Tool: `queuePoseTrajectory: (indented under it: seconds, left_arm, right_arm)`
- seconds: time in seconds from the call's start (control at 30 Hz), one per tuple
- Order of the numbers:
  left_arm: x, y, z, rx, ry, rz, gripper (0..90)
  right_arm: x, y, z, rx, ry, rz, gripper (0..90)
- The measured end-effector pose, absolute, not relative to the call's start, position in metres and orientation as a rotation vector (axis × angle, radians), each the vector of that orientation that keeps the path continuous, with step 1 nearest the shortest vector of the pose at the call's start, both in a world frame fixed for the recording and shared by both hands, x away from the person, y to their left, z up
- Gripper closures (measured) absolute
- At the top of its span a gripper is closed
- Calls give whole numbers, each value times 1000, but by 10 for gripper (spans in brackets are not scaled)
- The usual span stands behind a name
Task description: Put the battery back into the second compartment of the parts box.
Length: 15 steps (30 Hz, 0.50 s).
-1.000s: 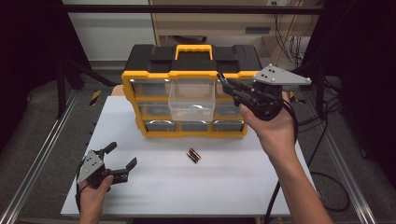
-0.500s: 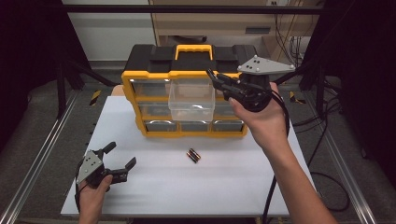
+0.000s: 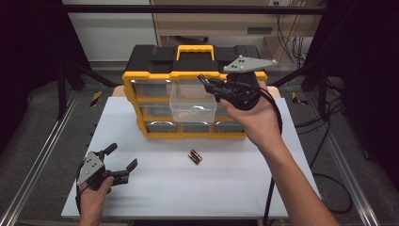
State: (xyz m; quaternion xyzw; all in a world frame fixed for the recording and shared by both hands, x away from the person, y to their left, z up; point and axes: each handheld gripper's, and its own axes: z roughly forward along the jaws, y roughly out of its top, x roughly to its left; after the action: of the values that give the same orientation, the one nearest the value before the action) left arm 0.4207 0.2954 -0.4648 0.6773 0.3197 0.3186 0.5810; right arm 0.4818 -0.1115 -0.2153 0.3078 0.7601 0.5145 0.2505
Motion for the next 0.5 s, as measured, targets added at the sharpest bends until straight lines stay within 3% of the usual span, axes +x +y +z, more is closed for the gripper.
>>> queuePoseTrajectory:
  seconds: [0.5]
  left_arm:
    - [421, 295, -465, 1579, 748, 742, 31]
  right_arm:
    - [487, -95, -215, 823, 2154, 1341, 768]
